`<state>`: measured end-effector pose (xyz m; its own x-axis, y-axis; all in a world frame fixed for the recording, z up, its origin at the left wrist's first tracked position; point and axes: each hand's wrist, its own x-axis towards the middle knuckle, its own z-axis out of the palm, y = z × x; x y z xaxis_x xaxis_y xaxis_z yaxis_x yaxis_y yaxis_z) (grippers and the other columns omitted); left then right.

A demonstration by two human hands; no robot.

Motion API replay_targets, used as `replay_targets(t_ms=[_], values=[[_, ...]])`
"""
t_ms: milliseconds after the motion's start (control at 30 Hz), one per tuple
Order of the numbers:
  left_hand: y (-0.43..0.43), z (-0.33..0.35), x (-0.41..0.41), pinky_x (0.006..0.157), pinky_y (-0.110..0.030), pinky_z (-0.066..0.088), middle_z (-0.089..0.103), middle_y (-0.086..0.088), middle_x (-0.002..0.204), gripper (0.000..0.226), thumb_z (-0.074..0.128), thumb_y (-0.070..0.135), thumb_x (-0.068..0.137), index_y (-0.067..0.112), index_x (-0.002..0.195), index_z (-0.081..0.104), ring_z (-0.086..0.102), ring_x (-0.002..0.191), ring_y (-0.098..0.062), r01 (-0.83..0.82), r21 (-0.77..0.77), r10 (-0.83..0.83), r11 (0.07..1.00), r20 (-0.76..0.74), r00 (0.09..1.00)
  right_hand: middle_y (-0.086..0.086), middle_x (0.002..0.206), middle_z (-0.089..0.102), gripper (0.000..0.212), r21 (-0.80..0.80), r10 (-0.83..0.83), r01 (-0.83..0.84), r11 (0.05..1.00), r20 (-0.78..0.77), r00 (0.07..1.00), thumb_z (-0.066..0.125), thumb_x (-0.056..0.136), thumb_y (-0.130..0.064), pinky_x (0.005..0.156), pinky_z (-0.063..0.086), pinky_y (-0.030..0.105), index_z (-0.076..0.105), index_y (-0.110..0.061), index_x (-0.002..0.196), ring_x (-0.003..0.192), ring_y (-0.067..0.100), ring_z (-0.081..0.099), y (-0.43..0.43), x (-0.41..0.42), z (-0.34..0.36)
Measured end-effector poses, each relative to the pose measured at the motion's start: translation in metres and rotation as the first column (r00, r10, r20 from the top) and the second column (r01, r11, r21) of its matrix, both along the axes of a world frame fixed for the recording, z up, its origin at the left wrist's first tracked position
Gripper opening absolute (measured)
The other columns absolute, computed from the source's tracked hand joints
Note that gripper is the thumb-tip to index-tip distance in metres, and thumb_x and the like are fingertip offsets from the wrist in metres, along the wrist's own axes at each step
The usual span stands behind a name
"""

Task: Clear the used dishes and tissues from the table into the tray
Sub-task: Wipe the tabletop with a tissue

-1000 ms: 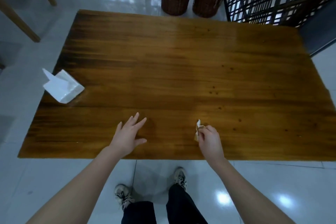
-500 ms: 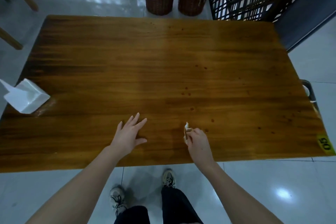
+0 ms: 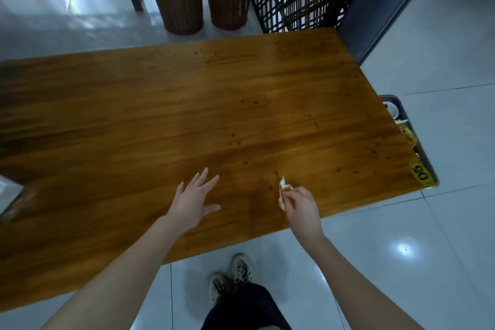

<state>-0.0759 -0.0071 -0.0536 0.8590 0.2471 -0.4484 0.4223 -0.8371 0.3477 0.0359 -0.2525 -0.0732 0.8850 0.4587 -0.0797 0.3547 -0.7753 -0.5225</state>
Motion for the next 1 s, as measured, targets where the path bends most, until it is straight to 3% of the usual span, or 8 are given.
replay_targets(t_ms=[200,300,467,700,800,867,1000], values=[[0.006,0.006,-0.010,0.117,-0.047,0.007,-0.004,0.002,0.160,0.081,0.059,0.043,0.088,0.035,0.151,0.010,0.000,0.147,-0.018,0.008,0.014,-0.008,1.000,-0.003,1.000,0.003,0.120,0.060,0.023,-0.068,-0.002,-0.005,0.998,-0.099,0.995,0.048,0.095,-0.005,0.090,0.037,0.018,0.072,-0.004,0.094,0.110,0.016,0.052,0.013,-0.008,-0.020],[0.012,0.005,-0.020,0.118,-0.046,0.007,-0.005,0.002,0.160,0.081,0.059,0.044,0.088,0.035,0.151,0.009,-0.001,0.147,-0.018,-0.008,0.012,0.008,1.000,-0.015,1.000,0.005,0.111,0.065,0.023,-0.066,0.000,-0.005,0.998,-0.082,0.997,0.048,0.095,-0.004,0.083,0.037,0.014,0.071,-0.004,0.096,0.106,0.017,0.054,0.032,-0.016,-0.024],[0.021,0.003,-0.029,0.118,-0.046,0.007,-0.006,0.003,0.160,0.080,0.059,0.043,0.089,0.035,0.151,0.008,-0.001,0.147,-0.017,-0.026,0.010,0.027,1.000,-0.034,0.999,0.006,0.094,0.068,0.017,-0.112,0.184,-0.184,0.976,-0.014,0.983,0.055,0.090,0.000,0.083,0.046,0.026,0.071,-0.005,0.092,0.093,0.019,0.058,0.045,-0.009,-0.022],[0.026,0.003,-0.031,0.118,-0.046,0.007,-0.003,0.002,0.160,0.079,0.059,0.042,0.089,0.035,0.151,0.011,0.001,0.147,-0.017,-0.049,-0.005,0.049,0.999,0.003,0.999,0.007,0.097,0.067,0.019,-0.160,0.036,-0.031,0.987,0.031,0.999,0.053,0.091,0.001,0.082,0.046,0.025,0.069,-0.006,0.098,0.092,0.018,0.056,0.036,0.019,-0.018],[0.026,0.003,-0.029,0.118,-0.046,0.008,-0.002,0.001,0.160,0.079,0.059,0.042,0.089,0.033,0.151,0.011,0.001,0.147,-0.018,-0.066,0.000,0.066,0.998,0.001,0.998,0.003,0.094,0.065,0.020,-0.166,0.216,-0.212,0.963,0.007,0.976,0.052,0.090,0.002,0.080,0.044,0.024,0.069,-0.009,0.095,0.093,0.018,0.057,0.047,0.016,-0.019],[0.025,0.001,-0.025,0.118,-0.046,0.008,-0.003,0.001,0.160,0.078,0.058,0.042,0.090,0.034,0.151,0.011,0.001,0.147,-0.018,-0.086,-0.007,0.086,0.996,-0.015,0.996,0.001,0.100,0.065,0.021,-0.144,0.368,-0.363,0.921,0.005,0.930,0.053,0.091,-0.002,0.087,0.040,0.022,0.068,-0.011,0.103,0.097,0.016,0.056,0.054,0.013,-0.021],[0.014,-0.004,-0.014,0.119,-0.046,0.007,-0.001,0.002,0.160,0.076,0.057,0.042,0.090,0.033,0.151,0.012,0.001,0.147,-0.018,-0.121,-0.010,0.120,0.993,-0.039,0.992,0.001,0.102,0.065,0.018,-0.130,0.369,-0.361,0.923,0.036,0.929,0.054,0.093,-0.009,0.089,0.040,0.024,0.067,-0.011,0.104,0.099,0.016,0.056,0.046,0.040,-0.024]])
